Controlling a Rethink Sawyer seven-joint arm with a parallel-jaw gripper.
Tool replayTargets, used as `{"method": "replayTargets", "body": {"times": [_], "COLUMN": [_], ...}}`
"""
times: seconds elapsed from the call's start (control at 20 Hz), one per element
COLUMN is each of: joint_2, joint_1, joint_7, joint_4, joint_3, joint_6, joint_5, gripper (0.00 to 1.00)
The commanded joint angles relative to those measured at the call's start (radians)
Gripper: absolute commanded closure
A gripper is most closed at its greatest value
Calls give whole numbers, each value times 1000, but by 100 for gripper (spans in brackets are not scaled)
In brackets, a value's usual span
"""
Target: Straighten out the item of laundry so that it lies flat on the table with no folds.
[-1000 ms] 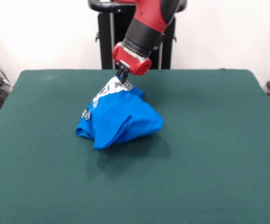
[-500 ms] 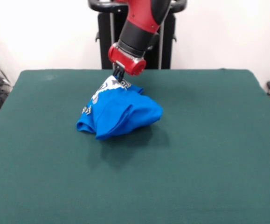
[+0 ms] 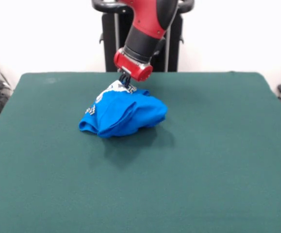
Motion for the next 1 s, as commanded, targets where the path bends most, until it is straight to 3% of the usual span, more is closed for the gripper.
{"method": "replayTargets", "body": {"times": [0.05, 0.55, 1.0], "joint_2": [52, 60, 7], "joint_1": [3, 16, 0], "joint_7": [158, 135, 113], "joint_4": [-39, -58, -32], "joint_3": [142, 126, 119], "joint_6": [-43, -18, 21], "joint_5": [-16, 6, -34], "gripper": [100, 100, 100]}}
